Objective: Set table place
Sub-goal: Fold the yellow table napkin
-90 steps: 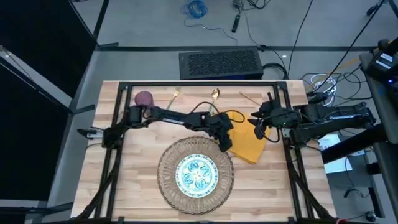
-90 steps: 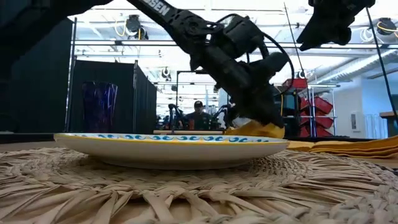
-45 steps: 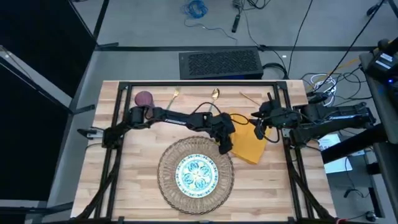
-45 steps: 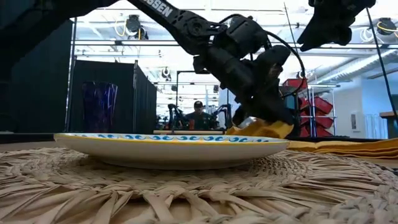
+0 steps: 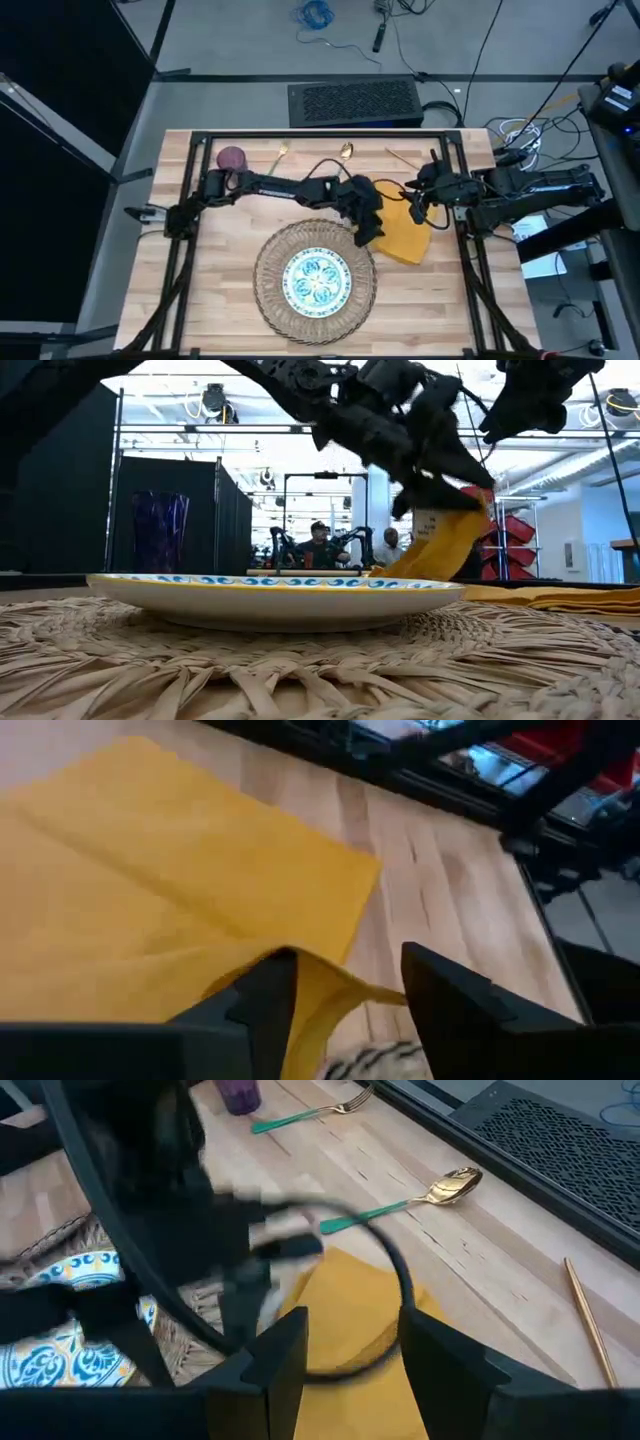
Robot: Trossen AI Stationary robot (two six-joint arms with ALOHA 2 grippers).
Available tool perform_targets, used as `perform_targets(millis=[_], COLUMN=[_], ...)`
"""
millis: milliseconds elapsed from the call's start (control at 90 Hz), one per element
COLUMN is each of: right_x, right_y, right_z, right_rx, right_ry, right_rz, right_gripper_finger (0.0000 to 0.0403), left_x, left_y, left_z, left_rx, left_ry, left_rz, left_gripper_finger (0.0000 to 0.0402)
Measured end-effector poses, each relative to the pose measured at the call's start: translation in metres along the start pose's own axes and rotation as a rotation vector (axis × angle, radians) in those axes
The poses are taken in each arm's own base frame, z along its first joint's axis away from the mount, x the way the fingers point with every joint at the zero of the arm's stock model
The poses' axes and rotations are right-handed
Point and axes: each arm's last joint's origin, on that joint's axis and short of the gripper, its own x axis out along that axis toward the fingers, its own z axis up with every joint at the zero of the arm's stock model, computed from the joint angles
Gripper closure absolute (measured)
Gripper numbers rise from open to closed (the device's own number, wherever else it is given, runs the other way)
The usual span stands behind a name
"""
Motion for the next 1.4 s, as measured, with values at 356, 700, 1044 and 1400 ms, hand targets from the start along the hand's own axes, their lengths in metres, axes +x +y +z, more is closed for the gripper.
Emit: perform_targets(millis=[356, 700, 1044, 1400], right_x=[0.000, 0.000, 0.000, 0.000], right_y=[0.000, 0.000, 0.000, 0.001], right_z=[-0.001, -0.001, -0.001, -0.001], right_rx=[-0.005, -0.004, 0.007, 0.022], right_ry=[0.016, 0.022, 0.022, 0.030], right_rz=[0.007, 0.018, 0.018, 0.029], right_gripper_finger=[0.0259, 0.0259, 0.0259, 0.0259], left_x=[-0.065, -0.060, -0.062, -0.055], left_y=[0.012, 0.064, 0.068, 0.077], left_z=[0.017, -0.070, -0.074, -0.065], left_rx=[0.007, -0.317, -0.349, -0.534], left_ry=[0.097, 0.336, 0.348, 0.210], left_rz=[0.354, 0.486, 0.526, 0.375], left_gripper_finger=[0.0235, 0.0235, 0.0235, 0.0235])
